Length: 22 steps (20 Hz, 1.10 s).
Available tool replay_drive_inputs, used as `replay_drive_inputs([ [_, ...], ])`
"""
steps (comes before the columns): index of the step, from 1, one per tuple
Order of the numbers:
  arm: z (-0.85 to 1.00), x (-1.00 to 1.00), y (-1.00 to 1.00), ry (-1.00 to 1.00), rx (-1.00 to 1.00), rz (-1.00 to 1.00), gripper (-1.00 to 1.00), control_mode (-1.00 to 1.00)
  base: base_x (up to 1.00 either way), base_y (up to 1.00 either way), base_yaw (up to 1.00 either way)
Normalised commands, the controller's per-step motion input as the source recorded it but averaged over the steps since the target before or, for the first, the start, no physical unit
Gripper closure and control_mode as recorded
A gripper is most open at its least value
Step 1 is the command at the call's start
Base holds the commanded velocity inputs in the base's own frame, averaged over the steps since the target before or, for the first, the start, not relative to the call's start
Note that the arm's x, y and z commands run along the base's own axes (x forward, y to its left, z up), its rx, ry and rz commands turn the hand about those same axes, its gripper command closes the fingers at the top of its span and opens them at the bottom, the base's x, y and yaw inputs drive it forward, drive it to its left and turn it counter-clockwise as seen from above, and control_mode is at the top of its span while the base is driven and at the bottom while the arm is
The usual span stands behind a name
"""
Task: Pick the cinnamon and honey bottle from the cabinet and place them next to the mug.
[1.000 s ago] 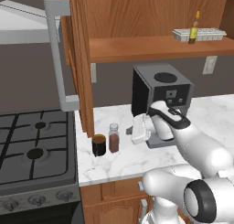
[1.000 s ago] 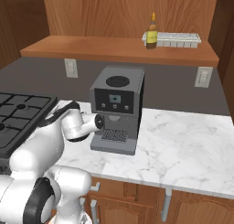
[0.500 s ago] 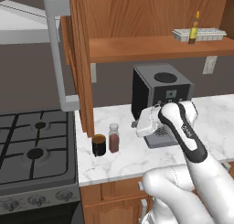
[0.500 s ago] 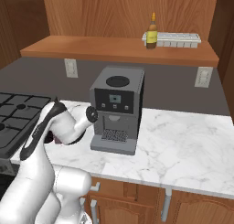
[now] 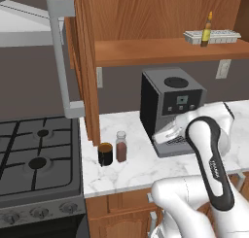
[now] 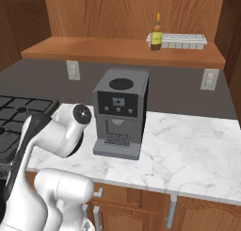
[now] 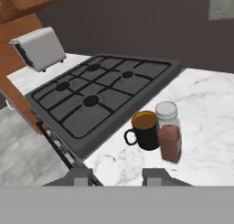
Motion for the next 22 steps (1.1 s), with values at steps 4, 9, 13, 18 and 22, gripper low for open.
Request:
replay_drive_inputs([
  [4,0.74,-0.46,-0.57,0.1,0.0,-0.05,-1.0,-1.0,0.0,0.0,0.0],
  [9,0.7,-0.3,-0.61,0.0,0.0,-0.05,-1.0,-1.0,0.0,0.0,0.0],
  [13,0.64,-0.41,-0.26,-0.09,0.0,0.0,-1.0,-1.0,0.0,0.0,0.0],
  [18,0.41,-0.06,-0.16,-0.12,-0.01,-0.03,-1.0,-1.0,0.0,0.0,0.0],
  [22,0.09,0.18,-0.36,-0.12,-0.07,-0.18,-1.0,-1.0,0.0,0.0,0.0],
])
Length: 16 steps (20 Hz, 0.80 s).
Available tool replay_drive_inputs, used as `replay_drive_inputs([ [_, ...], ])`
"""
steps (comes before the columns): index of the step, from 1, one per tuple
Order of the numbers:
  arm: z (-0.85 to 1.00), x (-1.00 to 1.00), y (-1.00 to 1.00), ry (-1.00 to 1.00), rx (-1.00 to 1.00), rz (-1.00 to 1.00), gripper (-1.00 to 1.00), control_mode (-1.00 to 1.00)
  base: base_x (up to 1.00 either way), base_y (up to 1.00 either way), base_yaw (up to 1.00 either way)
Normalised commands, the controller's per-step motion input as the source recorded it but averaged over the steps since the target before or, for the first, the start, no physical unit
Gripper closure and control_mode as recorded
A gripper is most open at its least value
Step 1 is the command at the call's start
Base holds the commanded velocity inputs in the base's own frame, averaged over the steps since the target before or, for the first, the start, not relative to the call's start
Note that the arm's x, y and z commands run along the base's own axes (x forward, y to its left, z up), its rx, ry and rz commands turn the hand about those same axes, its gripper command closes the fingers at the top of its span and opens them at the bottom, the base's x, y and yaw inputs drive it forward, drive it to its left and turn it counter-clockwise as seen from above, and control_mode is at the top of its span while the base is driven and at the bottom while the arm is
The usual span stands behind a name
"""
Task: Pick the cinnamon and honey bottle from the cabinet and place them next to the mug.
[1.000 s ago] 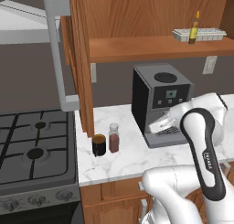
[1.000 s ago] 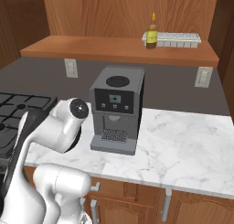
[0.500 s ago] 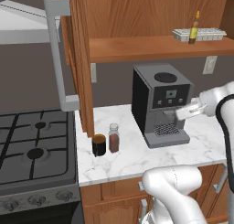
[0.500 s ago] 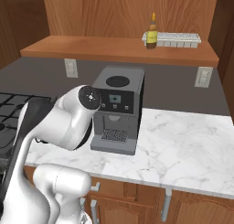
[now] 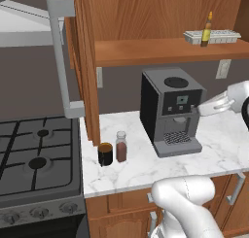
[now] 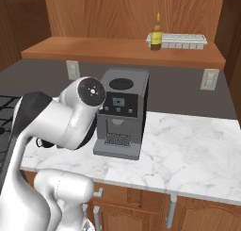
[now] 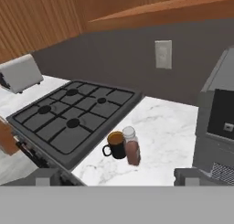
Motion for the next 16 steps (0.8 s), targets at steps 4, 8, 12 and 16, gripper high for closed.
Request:
replay_drive_inputs([
  [4,0.3,0.06,-0.31,-0.09,-0.07,-0.25,-1.0,-1.0,0.0,0.0,0.0],
  [8,0.43,0.0,-0.31,-0.08,-0.04,-0.33,-1.0,-1.0,0.0,0.0,0.0],
  [12,0.53,0.0,-0.28,-0.02,-0.01,-0.36,-1.0,-1.0,0.0,0.0,0.0],
  [16,0.53,0.01,-0.23,0.0,-0.04,-0.28,-1.0,-1.0,0.0,0.0,0.0],
])
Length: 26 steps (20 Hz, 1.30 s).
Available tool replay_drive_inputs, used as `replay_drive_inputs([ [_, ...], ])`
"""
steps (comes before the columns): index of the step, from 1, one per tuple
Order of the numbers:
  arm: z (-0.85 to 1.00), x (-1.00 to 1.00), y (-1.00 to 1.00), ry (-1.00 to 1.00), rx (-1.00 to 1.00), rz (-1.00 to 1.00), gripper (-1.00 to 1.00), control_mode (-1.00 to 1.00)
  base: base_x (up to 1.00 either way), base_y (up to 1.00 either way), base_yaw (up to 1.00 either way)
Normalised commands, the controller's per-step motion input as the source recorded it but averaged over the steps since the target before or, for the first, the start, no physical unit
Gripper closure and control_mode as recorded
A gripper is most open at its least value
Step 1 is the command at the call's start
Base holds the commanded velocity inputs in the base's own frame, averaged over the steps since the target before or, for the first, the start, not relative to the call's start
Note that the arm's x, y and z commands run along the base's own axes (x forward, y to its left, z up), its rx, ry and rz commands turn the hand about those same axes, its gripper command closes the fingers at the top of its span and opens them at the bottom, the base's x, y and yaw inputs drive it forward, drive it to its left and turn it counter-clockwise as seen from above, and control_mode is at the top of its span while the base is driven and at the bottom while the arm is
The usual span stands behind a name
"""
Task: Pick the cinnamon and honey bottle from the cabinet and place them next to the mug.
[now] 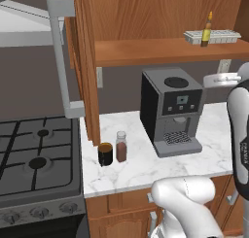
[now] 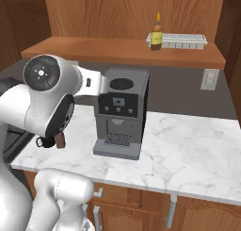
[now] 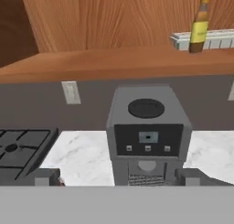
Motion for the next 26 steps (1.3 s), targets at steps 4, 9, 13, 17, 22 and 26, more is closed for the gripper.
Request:
replay_drive_inputs([
  [4,0.44,0.05,-0.28,-0.06,-0.07,-0.25,-1.0,-1.0,0.0,0.0,0.0],
  [9,0.19,0.07,-0.11,-0.17,-0.07,-0.15,-1.0,-1.0,0.0,0.0,0.0],
  [13,0.0,0.13,-0.14,-0.21,0.03,0.0,-1.0,-1.0,0.0,0.0,0.0],
  [17,0.0,0.24,-0.37,-0.08,0.01,0.0,-1.0,-1.0,0.0,0.0,0.0],
  [22,0.21,0.31,-0.51,0.02,0.0,0.0,-1.0,-1.0,0.0,0.0,0.0],
  [26,0.46,0.1,-0.5,0.06,0.0,0.0,-1.0,-1.0,0.0,0.0,0.0],
])
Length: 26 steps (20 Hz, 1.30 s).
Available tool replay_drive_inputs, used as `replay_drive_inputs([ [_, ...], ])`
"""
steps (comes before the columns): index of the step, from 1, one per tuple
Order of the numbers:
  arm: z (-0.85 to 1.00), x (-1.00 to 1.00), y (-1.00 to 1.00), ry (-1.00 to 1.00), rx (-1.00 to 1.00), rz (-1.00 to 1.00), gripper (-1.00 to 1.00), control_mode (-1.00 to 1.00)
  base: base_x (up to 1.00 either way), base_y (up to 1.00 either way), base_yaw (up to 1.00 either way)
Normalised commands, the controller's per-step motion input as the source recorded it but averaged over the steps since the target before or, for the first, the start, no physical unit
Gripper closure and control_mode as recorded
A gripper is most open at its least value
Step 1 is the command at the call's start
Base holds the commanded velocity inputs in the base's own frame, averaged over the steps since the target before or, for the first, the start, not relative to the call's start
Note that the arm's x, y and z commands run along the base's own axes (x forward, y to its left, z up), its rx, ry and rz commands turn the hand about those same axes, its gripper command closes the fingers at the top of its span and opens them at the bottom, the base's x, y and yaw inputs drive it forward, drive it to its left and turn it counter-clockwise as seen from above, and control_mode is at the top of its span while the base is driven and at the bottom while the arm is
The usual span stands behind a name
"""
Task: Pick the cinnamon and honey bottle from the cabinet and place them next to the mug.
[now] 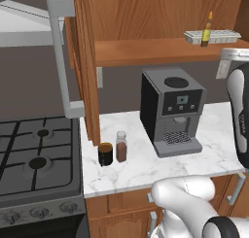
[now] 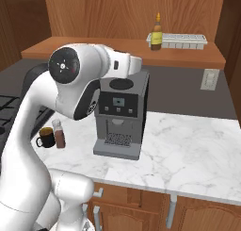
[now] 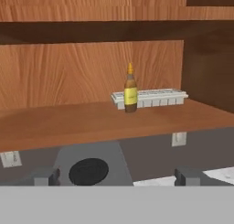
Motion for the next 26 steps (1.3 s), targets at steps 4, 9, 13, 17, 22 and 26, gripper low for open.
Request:
replay_drive_inputs([
  [4,0.49,0.2,-0.32,0.09,0.0,-0.01,-1.0,-1.0,0.0,0.0,0.0],
  [9,0.08,0.56,-0.01,0.17,0.0,0.0,-1.0,-1.0,0.0,0.0,0.0],
  [13,-0.14,0.56,0.0,0.02,0.0,-0.04,-1.0,-1.0,0.0,0.0,0.0],
  [17,-0.34,0.46,0.0,0.0,0.0,-0.05,-1.0,-1.0,0.0,0.0,0.0],
  [22,-0.4,0.41,0.0,0.0,0.0,-0.04,-1.0,-1.0,0.0,0.0,0.0],
  [26,-0.17,0.48,0.0,0.0,0.0,-0.04,-1.0,-1.0,0.0,0.0,0.0],
])
